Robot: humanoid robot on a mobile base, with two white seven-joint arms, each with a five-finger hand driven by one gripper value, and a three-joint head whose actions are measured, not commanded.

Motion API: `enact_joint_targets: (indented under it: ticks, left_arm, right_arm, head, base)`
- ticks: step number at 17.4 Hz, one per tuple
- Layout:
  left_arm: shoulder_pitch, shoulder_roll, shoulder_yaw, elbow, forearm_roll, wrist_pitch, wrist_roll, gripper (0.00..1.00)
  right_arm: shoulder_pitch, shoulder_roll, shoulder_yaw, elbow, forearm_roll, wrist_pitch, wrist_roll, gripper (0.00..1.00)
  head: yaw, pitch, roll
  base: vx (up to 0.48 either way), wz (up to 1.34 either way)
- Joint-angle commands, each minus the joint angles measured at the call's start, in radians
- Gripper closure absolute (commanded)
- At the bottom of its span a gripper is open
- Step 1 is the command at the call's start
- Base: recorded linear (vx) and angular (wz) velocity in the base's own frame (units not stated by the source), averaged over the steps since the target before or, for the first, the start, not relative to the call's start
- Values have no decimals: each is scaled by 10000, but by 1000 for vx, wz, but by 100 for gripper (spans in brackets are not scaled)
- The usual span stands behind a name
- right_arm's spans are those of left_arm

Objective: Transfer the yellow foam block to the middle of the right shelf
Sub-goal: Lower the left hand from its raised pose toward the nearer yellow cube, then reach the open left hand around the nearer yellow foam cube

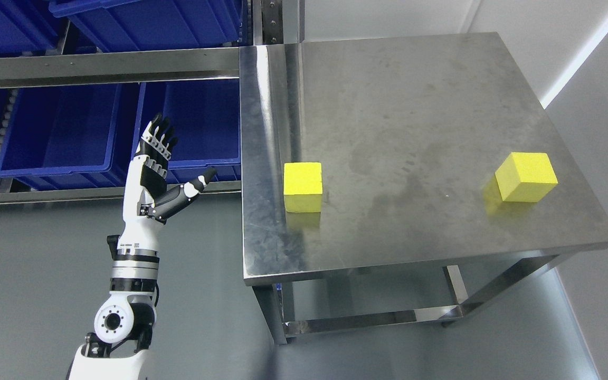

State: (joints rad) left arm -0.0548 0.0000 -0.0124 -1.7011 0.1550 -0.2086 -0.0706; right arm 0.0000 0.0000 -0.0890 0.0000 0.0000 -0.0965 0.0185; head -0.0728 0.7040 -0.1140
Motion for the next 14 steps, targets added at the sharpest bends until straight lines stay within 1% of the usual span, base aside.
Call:
enact_joint_targets:
  ticks: [1,2,4,5,6,7,8,12,14]
  left_arm:
    - [-172,175,-290,-31,-1,-46,-1509,0]
    - [-386,175,-290,-31,-1,-46,-2414,0]
    - [-1334,566,-305,90,-77,-1,-4332,0]
    - [-1810,826,-351,350,-123,45,-5009,0]
    - [-2164,1238,-488,686,-397,61,-5562,0]
    - [-2471,1607,-732,918,-810,61,-5887,0]
    - [-2687,1793,-993,1026,-1209,61,-6027,0]
    - [-2888,1810,-1425,1624,-2330,245,-6257,0]
    - [-2904,1703,-1486,1855,-2485,245,-6548,0]
  right_arm:
    - [-31,-175,0,-175,-15,-1,0,0]
    - [-31,-175,0,-175,0,-1,0,0]
    - [-31,-175,0,-175,0,-1,0,0]
    - [-31,-175,0,-175,-15,-1,0,0]
    - [-31,-175,0,-175,-15,-1,0,0]
    - [-31,-175,0,-175,0,-1,0,0]
    - [-15,-175,0,-175,0,-1,0,0]
    - [-15,-175,0,-175,-15,-1,0,0]
    - [-31,-175,0,-175,0,-1,0,0]
  head:
    - [0,0,0]
    - [0,0,0]
    - [0,0,0]
    - [0,0,0]
    - [0,0,0]
    - [0,0,0]
    - [0,0,0]
    - [0,0,0]
    - [0,0,0]
  base:
    - [0,0]
    - [0,0]
    - [0,0]
    - [0,0]
    - [0,0]
    - [0,0]
    - [0,0]
    - [0,0]
    - [0,0]
